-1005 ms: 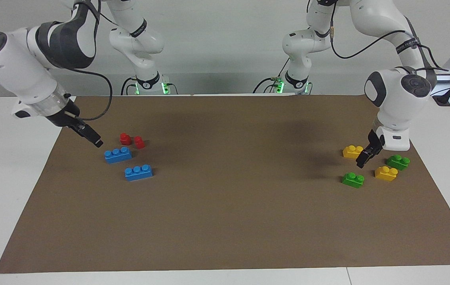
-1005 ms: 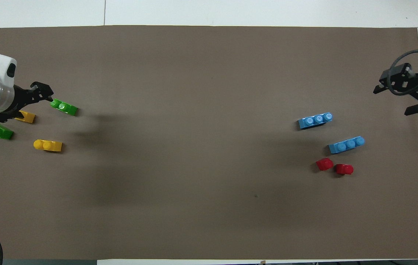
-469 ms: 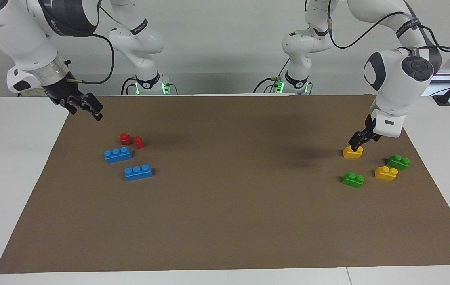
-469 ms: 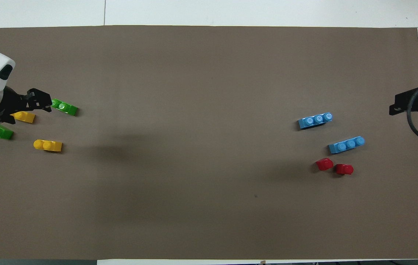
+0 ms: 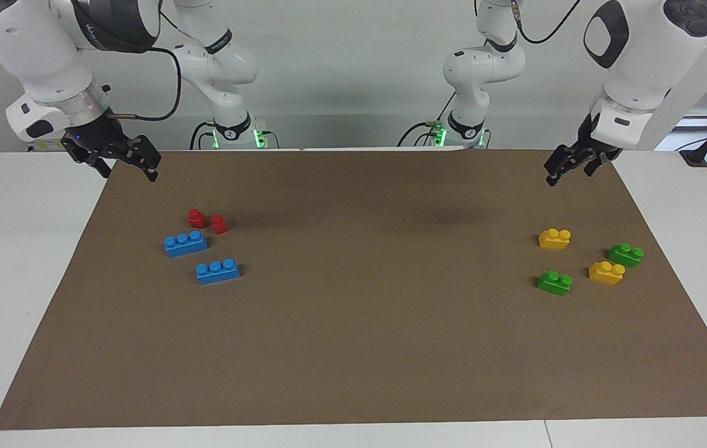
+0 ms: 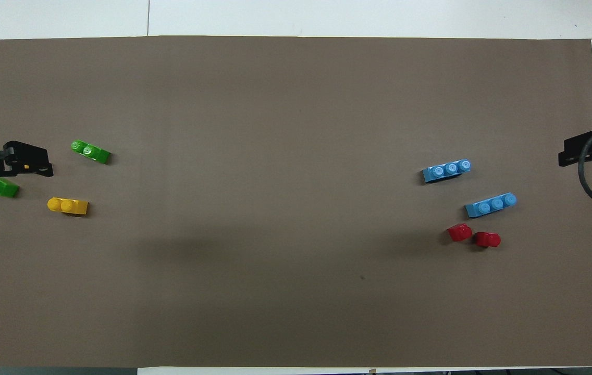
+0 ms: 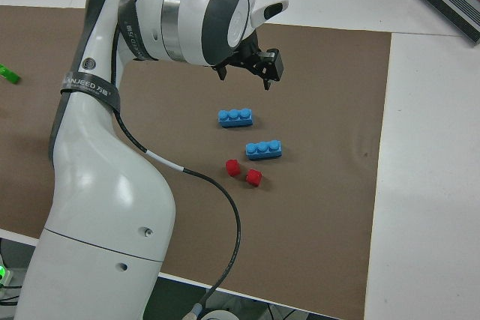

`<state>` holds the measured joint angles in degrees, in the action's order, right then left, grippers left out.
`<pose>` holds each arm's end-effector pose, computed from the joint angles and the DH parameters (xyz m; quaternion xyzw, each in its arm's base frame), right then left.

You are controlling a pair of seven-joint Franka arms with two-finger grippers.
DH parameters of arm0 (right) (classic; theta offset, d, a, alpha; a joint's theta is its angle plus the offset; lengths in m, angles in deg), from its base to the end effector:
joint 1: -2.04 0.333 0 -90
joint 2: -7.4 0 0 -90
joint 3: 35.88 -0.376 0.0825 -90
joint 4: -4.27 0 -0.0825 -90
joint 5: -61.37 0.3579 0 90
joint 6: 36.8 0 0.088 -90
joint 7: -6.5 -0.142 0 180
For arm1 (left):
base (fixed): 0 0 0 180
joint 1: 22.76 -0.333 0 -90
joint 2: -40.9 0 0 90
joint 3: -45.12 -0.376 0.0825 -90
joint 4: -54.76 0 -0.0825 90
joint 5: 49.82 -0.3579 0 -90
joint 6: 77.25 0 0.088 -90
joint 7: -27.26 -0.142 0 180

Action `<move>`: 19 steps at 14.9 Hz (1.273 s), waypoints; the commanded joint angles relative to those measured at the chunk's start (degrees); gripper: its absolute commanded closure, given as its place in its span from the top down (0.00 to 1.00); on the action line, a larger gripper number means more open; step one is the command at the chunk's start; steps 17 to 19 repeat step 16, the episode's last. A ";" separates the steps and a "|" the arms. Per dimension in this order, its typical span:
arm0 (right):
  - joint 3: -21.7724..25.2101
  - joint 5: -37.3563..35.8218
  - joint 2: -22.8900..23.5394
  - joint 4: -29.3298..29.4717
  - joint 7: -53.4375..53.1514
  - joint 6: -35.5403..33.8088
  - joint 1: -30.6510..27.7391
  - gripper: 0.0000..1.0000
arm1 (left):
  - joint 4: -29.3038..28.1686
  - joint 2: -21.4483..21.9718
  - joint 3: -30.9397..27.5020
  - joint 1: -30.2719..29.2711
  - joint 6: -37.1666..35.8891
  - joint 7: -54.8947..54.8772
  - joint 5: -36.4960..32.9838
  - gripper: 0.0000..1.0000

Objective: Remove green block with left arm and hold with right

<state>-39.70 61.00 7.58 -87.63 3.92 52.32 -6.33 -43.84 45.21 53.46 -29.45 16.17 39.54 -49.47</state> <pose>0.5232 -0.0426 0.6318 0.9977 -0.0621 -0.0259 0.0027 0.5028 -0.0183 0.6259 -0.9956 -0.0931 0.0076 0.0034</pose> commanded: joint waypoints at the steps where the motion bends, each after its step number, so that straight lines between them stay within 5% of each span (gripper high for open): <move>1: -0.31 -1.47 -0.44 -0.38 1.01 0.70 0.28 1.00 | 3.24 -0.45 -0.17 0.27 -3.42 -1.90 0.88 1.00; 19: -0.31 -1.39 -0.44 -0.38 0.65 1.49 0.37 1.00 | 5.70 -0.10 0.62 1.41 -7.55 -6.83 0.88 1.00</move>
